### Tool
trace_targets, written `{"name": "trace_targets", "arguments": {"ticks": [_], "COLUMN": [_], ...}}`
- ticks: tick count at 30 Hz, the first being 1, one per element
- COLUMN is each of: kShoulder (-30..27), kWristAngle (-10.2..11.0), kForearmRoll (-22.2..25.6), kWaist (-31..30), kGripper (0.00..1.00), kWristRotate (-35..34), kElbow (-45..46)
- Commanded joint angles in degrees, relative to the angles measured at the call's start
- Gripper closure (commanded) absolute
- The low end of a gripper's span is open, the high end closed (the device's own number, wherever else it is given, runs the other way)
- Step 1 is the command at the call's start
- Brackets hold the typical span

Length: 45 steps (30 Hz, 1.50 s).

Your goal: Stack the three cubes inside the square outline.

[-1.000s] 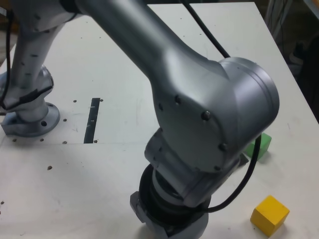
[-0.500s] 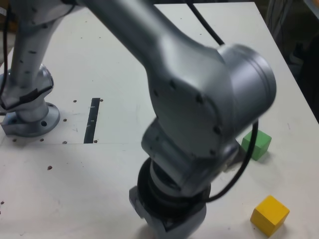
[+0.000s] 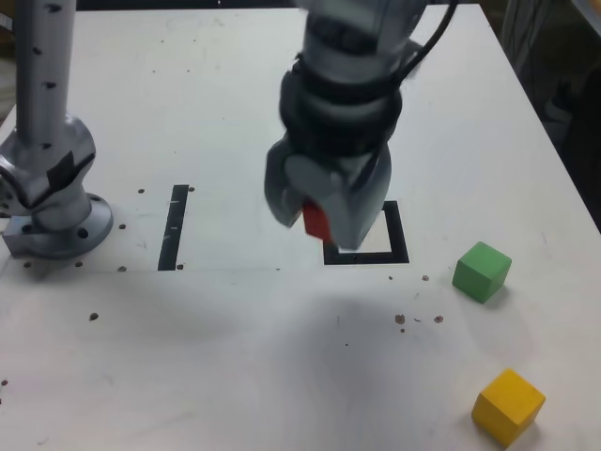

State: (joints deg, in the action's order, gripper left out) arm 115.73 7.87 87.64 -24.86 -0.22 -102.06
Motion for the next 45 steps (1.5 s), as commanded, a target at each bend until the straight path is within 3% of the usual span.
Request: {"name": "trace_targets", "arguments": {"ticks": [1, 4, 11, 22, 45], "kShoulder": [0.98, 1.64, 3.63, 9.21, 11.44], "kWristAngle": [-0.80, -2.28, -2.69, -3.77, -5.81], "kForearmRoll": [0.20, 0.01, -0.88, -4.75, -8.61], "kWaist": [5.31, 9.73, 14.75, 15.44, 18.31], "kGripper": [0.82, 0.82, 0.82, 0.82, 0.77], "kWristRotate": [-1.66, -3.96, -6.37, -6.55, -4.82], "kElbow": [0.48, 0.70, 0.33, -0.79, 2.00]}}
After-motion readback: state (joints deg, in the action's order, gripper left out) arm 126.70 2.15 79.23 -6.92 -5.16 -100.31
